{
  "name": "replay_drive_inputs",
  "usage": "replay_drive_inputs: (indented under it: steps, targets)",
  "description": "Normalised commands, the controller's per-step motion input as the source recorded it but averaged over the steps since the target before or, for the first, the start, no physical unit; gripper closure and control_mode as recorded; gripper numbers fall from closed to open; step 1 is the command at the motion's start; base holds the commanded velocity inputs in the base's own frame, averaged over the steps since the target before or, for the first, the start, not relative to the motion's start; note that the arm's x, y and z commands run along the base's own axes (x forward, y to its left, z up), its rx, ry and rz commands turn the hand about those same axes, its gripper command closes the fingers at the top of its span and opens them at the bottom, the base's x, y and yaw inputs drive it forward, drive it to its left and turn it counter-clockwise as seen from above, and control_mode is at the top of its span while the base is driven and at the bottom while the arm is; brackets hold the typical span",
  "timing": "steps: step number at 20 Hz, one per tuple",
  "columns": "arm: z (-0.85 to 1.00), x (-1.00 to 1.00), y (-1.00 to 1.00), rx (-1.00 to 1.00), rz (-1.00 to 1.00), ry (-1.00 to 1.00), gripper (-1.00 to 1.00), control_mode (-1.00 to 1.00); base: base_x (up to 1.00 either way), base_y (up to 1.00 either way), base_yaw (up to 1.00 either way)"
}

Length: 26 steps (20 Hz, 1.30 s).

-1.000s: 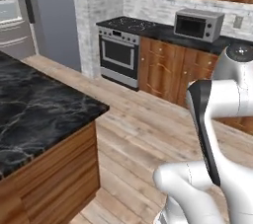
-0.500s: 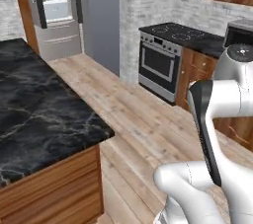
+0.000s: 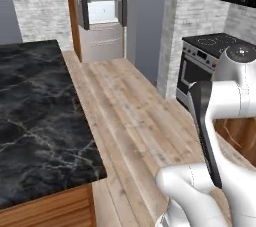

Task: Take the cheese, steak, and garlic from the fridge and place them on the plate on the dining counter to create an appetizer plate.

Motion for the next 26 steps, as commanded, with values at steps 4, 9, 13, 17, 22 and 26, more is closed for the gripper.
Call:
replay_drive_inputs:
  steps: [4, 9, 13, 17, 22, 26]
  targets:
    - [0.0, 0.0, 0.0, 0.0, 0.0, 0.0, -1.0, 1.0, 0.81, -0.99, 0.37]
    - [0.0, 0.0, 0.0, 0.0, 0.0, 0.0, -1.0, 1.0, 0.99, -0.86, 0.33]
    - [0.0, 0.0, 0.0, 0.0, 0.0, 0.0, -1.0, 1.0, 1.0, -0.71, 0.23]
    - [0.0, 0.0, 0.0, 0.0, 0.0, 0.0, -1.0, 1.0, 1.0, -0.69, 0.17]
    - [0.0, 0.0, 0.0, 0.0, 0.0, 0.0, -1.0, 1.0, 1.0, -0.47, 0.13]
    - [0.0, 0.0, 0.0, 0.0, 0.0, 0.0, -1.0, 1.0, 1.0, -0.22, 0.09]
